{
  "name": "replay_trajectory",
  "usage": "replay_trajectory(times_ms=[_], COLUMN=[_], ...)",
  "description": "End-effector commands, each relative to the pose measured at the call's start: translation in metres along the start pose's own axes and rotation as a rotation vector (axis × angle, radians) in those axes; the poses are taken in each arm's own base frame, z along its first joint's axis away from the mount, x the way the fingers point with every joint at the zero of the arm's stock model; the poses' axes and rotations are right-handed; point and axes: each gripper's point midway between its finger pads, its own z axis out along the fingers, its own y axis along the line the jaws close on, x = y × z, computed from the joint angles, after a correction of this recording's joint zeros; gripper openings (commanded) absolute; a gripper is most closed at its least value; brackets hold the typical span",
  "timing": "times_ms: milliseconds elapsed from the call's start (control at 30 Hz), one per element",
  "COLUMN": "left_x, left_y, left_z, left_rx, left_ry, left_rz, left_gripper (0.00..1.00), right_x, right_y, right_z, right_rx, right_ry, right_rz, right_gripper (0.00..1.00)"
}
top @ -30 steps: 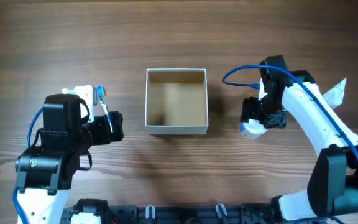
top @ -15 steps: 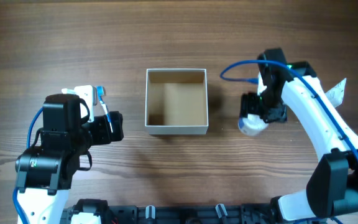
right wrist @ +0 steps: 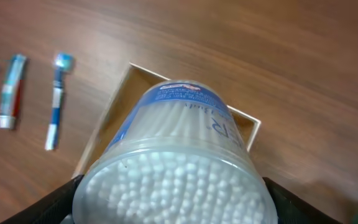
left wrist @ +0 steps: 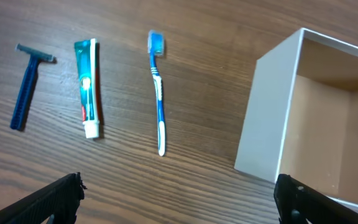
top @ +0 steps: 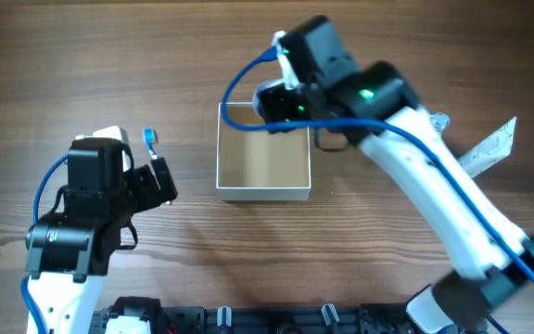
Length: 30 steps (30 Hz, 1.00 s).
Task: Pack container
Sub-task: 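Carry the cotton-swab tub into the box and release it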
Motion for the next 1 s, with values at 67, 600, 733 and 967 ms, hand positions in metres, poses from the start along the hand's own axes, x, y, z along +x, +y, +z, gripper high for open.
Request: replay_trajectory(times_ms=[67, 600, 733, 967], left_x=[-0.007, -0.006, -0.006, -0.006], left_y=[0.002, 0.002, 0.002, 0.002], left_z=[0.000, 0.001, 0.001, 0.001], left_rx=[-0.025, -0.026, -0.026, -0.026], left_ry=[-0.011, -0.010, -0.010, -0.009], left_rz=[-0.032, -0.032, -0.032, -0.032], left_gripper=[1.00, 1.00, 1.00, 1.00], right_x=[0.028, 0.030, 0.036, 0.037], right_y=[0.012, 0.036, 0.035, 0.035], right_z=[0.087, 0.163, 0.170, 0.170], right_rx=[0.036, 0.024, 0.023, 0.021], right_ry=[0.183, 0.176, 0.196, 0.200], right_rz=[-0.058, -0.230, -0.231, -0.230], right_gripper=[0.04, 0.05, 0.28, 1.00])
